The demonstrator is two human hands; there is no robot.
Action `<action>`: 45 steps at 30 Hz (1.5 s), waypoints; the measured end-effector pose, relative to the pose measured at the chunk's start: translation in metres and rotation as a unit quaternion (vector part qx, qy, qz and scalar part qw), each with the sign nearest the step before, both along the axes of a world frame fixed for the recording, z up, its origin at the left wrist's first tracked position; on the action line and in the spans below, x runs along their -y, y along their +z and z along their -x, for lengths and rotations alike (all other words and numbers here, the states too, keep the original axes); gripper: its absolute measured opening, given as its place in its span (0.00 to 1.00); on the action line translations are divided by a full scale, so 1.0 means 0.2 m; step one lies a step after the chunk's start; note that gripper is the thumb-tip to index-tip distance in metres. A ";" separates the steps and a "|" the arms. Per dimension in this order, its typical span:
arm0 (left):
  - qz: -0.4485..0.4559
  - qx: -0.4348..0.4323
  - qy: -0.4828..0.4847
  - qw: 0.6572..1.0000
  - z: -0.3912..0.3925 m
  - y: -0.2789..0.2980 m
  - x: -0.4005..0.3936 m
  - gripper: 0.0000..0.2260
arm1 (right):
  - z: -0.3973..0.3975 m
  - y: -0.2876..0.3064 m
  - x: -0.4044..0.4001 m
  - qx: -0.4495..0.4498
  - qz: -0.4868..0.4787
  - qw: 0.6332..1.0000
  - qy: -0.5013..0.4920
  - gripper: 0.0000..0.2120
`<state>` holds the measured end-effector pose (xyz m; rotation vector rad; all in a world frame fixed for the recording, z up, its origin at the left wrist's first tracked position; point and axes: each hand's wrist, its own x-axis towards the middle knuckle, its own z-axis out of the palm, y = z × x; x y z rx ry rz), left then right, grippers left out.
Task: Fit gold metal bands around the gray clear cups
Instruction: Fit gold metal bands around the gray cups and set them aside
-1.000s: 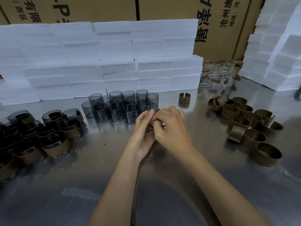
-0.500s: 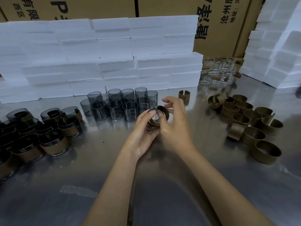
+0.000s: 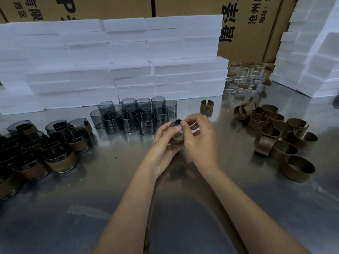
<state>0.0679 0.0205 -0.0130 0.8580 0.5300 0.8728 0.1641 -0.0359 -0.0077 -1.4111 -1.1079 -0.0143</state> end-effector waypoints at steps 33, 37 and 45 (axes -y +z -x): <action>-0.080 -0.049 -0.061 0.994 -0.03 -0.04 0.02 0.26 | -0.12 -0.03 -0.05 -0.289 0.108 0.951 0.015 0.30; -0.097 -0.151 0.034 0.983 -0.04 -0.01 0.02 0.27 | -0.06 -0.04 -0.06 -0.301 0.093 0.949 0.003 0.29; 0.023 -0.098 0.169 0.980 0.00 0.04 -0.01 0.17 | 0.08 -0.07 -0.07 -0.286 0.141 0.941 0.110 0.19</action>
